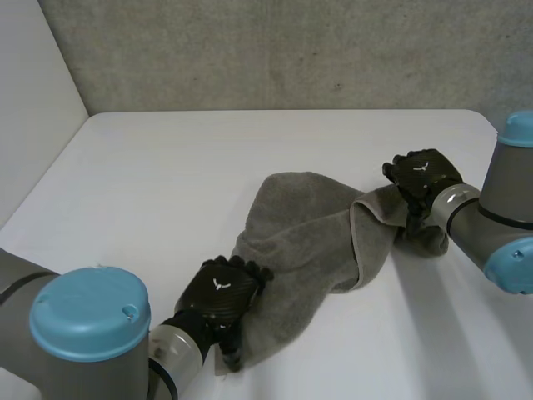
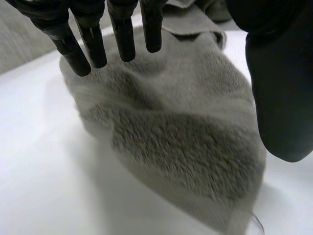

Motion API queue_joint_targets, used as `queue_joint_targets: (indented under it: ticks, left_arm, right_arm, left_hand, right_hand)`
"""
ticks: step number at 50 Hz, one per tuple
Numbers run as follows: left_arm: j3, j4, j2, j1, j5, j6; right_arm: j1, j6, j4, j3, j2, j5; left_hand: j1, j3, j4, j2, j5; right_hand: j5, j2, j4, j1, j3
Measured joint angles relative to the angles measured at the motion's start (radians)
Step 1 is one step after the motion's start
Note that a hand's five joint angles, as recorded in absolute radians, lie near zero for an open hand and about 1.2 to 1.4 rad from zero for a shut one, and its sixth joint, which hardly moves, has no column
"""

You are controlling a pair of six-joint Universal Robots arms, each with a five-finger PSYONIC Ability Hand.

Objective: Fold the towel.

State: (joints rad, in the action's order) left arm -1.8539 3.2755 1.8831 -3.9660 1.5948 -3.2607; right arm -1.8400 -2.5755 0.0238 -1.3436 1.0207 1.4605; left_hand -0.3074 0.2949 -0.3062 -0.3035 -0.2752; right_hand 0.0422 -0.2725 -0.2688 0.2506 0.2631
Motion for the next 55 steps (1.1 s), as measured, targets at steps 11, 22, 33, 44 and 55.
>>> queue_joint_targets:
  ticks: [11,22,33,44,55]
  left_arm:
    - [0.007,0.002,0.057,-0.006,0.016,-0.006]
    - [0.056,0.014,0.121,-0.005,0.043,-0.015]
    - [0.244,0.020,0.136,-0.051,0.079,-0.017]
    - [0.441,0.010,-0.024,-0.167,0.076,-0.009]
    - [0.460,0.001,-0.308,-0.208,0.067,-0.007]
  right_arm:
    - [0.002,0.005,-0.005,0.011,-0.072,0.018]
    - [0.011,0.009,-0.008,0.030,-0.114,0.031]
    - [0.010,0.004,-0.127,0.105,-0.071,0.047]
    - [0.003,-0.006,-0.193,0.108,0.197,0.021]
    - [0.058,-0.066,0.118,0.171,0.473,-0.104]
  left_hand:
    - [-0.021,0.037,-0.019,-0.031,-0.057]
    - [-0.728,0.735,-0.737,-0.729,-0.751]
    - [-1.118,1.232,-1.199,-1.194,-1.193]
    - [-1.118,1.239,-1.214,-1.194,-1.193]
    - [-1.118,1.239,-1.214,-1.194,-1.193]
  right_hand:
    - [0.088,-0.011,-0.018,0.047,0.027]
    - [0.643,-0.592,-0.590,0.613,0.596]
    - [1.092,-1.006,-1.065,1.059,1.042]
    - [1.093,-1.006,-1.065,1.059,1.045]
    - [1.098,-1.006,-1.065,1.059,1.056]
